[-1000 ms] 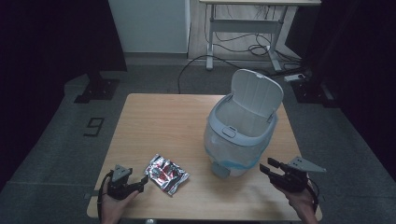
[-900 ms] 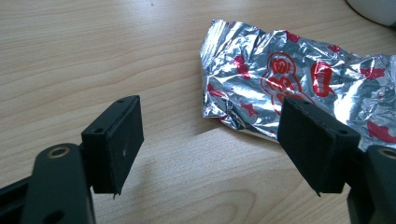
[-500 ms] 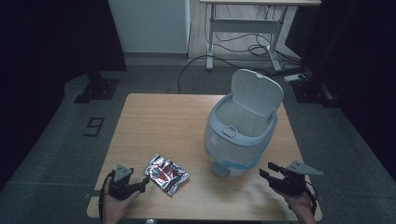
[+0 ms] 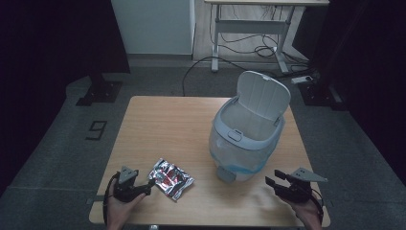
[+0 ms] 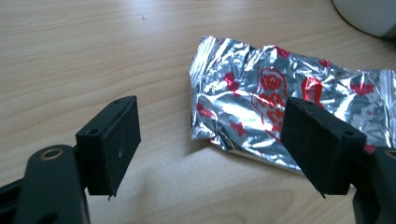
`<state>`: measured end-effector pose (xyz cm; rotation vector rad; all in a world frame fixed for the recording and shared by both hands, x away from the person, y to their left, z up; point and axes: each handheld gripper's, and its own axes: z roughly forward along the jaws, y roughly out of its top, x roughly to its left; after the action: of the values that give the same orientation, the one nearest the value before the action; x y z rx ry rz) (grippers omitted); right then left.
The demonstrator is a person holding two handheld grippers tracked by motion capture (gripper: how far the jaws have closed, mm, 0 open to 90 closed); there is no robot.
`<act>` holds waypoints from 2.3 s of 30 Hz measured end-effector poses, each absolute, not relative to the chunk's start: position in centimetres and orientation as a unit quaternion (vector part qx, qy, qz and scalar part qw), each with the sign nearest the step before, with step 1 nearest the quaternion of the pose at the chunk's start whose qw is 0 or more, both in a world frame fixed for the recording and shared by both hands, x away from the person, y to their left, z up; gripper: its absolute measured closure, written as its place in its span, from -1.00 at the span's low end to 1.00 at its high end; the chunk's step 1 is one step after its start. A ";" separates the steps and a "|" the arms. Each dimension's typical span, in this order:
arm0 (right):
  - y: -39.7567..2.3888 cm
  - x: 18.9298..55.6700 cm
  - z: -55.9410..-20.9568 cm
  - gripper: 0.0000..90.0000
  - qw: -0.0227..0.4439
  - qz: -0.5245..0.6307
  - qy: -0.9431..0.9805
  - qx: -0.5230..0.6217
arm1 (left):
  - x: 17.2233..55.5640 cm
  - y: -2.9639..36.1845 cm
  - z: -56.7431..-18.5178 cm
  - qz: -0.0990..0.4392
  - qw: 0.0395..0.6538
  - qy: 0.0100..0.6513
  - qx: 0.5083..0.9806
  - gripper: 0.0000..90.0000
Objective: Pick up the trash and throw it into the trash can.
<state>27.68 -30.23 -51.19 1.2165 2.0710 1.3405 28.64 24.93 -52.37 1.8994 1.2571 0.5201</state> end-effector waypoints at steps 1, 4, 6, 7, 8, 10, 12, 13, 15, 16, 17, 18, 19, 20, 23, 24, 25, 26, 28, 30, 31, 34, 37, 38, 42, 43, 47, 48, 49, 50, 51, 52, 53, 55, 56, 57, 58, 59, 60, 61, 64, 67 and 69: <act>-30.1 27.8 -51.3 0.00 0.195 0.476 0.740 0.434 | 29.1 24.8 -52.4 0.200 0.393 0.497 0.747 -0.55; -30.1 27.8 -51.4 0.00 0.195 0.474 0.742 0.433 | 29.4 24.7 -52.4 0.196 0.394 0.496 0.748 -0.55; -30.0 27.8 -51.5 0.00 0.195 0.471 0.744 0.432 | 30.0 24.3 -52.6 0.191 0.390 0.495 0.752 -0.55; -30.0 27.8 -51.5 0.00 0.195 0.471 0.744 0.432 | 30.2 24.2 -52.6 0.191 0.388 0.494 0.754 -0.54; -30.0 27.8 -51.5 0.00 0.195 0.471 0.744 0.432 | 30.2 24.2 -52.6 0.191 0.388 0.494 0.754 -0.54; -30.0 27.9 -51.5 0.00 0.195 0.470 0.744 0.433 | 30.6 24.0 -52.7 0.189 0.386 0.494 0.755 -0.52; -30.0 27.9 -51.6 0.00 0.196 0.469 0.745 0.432 | 31.1 23.8 -52.8 0.189 0.383 0.494 0.757 -0.50; -30.0 27.9 -51.6 0.00 0.196 0.469 0.745 0.432 | 31.4 23.7 -52.9 0.191 0.378 0.492 0.761 -0.50; -29.9 27.8 -51.6 0.00 0.197 0.467 0.747 0.431 | 32.3 23.4 -53.2 0.190 0.371 0.494 0.763 -0.46; -29.9 27.8 -51.6 0.00 0.197 0.467 0.747 0.431 | 32.3 23.4 -53.2 0.190 0.371 0.494 0.763 -0.46; -29.9 27.8 -51.6 0.00 0.197 0.466 0.747 0.431 | 32.6 23.3 -53.3 0.189 0.368 0.496 0.764 -0.45; -29.9 27.8 -51.7 0.00 0.197 0.465 0.748 0.431 | 33.2 23.1 -53.4 0.189 0.366 0.499 0.763 -0.43; -29.9 27.8 -51.7 0.00 0.197 0.465 0.748 0.431 | 33.2 23.1 -53.4 0.189 0.366 0.499 0.763 -0.43; -29.9 27.8 -51.7 0.00 0.197 0.465 0.748 0.431 | 33.5 22.9 -53.6 0.190 0.364 0.497 0.765 -0.42; -29.9 27.9 -51.7 0.00 0.198 0.464 0.747 0.433 | 33.6 22.6 -53.8 0.186 0.364 0.492 0.769 -0.38; -29.9 27.9 -51.7 0.00 0.198 0.464 0.747 0.433 | 33.6 22.6 -53.8 0.186 0.364 0.492 0.769 -0.36; -29.9 27.9 -51.7 0.00 0.198 0.464 0.747 0.433 | 33.6 22.4 -54.0 0.185 0.361 0.488 0.773 -0.31; -29.9 27.9 -51.7 0.00 0.198 0.464 0.747 0.433 | 33.6 22.4 -54.0 0.185 0.361 0.488 0.773 -0.30; -29.8 27.9 -51.7 0.00 0.198 0.464 0.747 0.433 | 33.6 22.2 -54.3 0.185 0.358 0.486 0.775 -0.28; -29.7 27.8 -51.7 0.00 0.198 0.463 0.748 0.432 | 33.6 22.1 -54.5 0.189 0.352 0.486 0.777 -0.26; -29.7 27.8 -51.7 0.00 0.199 0.463 0.749 0.431 | 33.6 22.0 -54.5 0.189 0.349 0.488 0.778 -0.25; -29.7 27.8 -51.8 0.00 0.200 0.461 0.750 0.431 | 33.6 21.9 -54.5 0.193 0.340 0.489 0.780 -0.11; -29.8 27.8 -51.8 0.00 0.202 0.459 0.750 0.431 | 33.3 21.4 -54.5 0.211 0.327 0.486 0.782 0.03; -29.8 27.8 -51.8 0.00 0.202 0.459 0.750 0.431 | 33.3 21.4 -54.5 0.211 0.327 0.486 0.782 0.05; -29.8 27.7 -51.8 0.01 0.204 0.458 0.750 0.431 | 33.1 21.4 -54.5 0.214 0.331 0.486 0.780 0.32; -29.8 27.7 -51.8 0.01 0.205 0.458 0.750 0.431 | 33.1 21.4 -54.5 0.215 0.331 0.486 0.780 0.32; -29.8 27.7 -51.8 0.02 0.207 0.458 0.748 0.433 | 32.7 21.0 -54.5 0.236 0.320 0.473 0.786 0.64; -29.8 27.7 -51.8 0.02 0.207 0.458 0.748 0.433 | 32.7 21.0 -54.5 0.236 0.320 0.473 0.786 0.74; -29.8 27.7 -51.8 0.02 0.207 0.457 0.748 0.433 | 32.6 20.8 -54.5 0.244 0.315 0.469 0.788 0.74; -29.9 27.7 -51.8 0.02 0.207 0.457 0.748 0.434 | 32.5 20.6 -54.6 0.252 0.310 0.464 0.791 0.79; -29.9 27.7 -51.9 0.02 0.208 0.456 0.749 0.434 | 32.5 20.4 -54.6 0.257 0.307 0.460 0.793 0.92; -29.9 27.7 -51.9 0.02 0.208 0.456 0.749 0.434 | 32.4 20.3 -54.6 0.262 0.304 0.455 0.795 0.92; -29.9 27.7 -51.9 0.02 0.208 0.456 0.749 0.434 | 32.4 20.2 -54.6 0.264 0.301 0.452 0.797 0.97; -29.9 27.7 -51.8 0.02 0.210 0.456 0.748 0.434 | 32.4 20.2 -54.6 0.263 0.301 0.452 0.798 0.99; -29.9 27.7 -51.8 0.02 0.210 0.457 0.747 0.435 | 32.4 20.3 -54.6 0.260 0.305 0.454 0.796 0.99; -30.0 27.7 -51.8 0.03 0.211 0.457 0.747 0.435 | 32.5 20.5 -54.6 0.254 0.308 0.457 0.795 1.00; -30.1 27.7 -51.8 0.03 0.212 0.458 0.745 0.436 | 32.5 20.7 -54.6 0.248 0.311 0.460 0.794 1.00; -30.1 27.7 -51.8 0.03 0.213 0.458 0.745 0.437 | 32.6 21.0 -54.5 0.233 0.323 0.468 0.789 1.00; -30.1 27.7 -51.8 0.03 0.213 0.458 0.745 0.437 | 32.6 21.0 -54.5 0.233 0.323 0.468 0.789 1.00; -30.2 27.7 -51.7 0.03 0.214 0.459 0.743 0.438 | 32.7 21.4 -54.5 0.219 0.335 0.475 0.784 1.00; -30.3 27.6 -51.7 0.04 0.215 0.459 0.742 0.439 | 32.6 21.8 -54.2 0.208 0.349 0.479 0.779 1.00; -30.6 27.6 -51.7 0.04 0.216 0.460 0.739 0.442 | 32.1 22.5 -53.1 0.195 0.390 0.485 0.758 1.00; -30.6 27.6 -51.7 0.04 0.217 0.461 0.737 0.444 | 31.8 22.8 -52.5 0.190 0.410 0.486 0.748 1.00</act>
<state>27.55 -30.63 -51.67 1.2290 2.0433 1.2776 31.82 22.81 -52.53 1.8837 1.2228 0.4789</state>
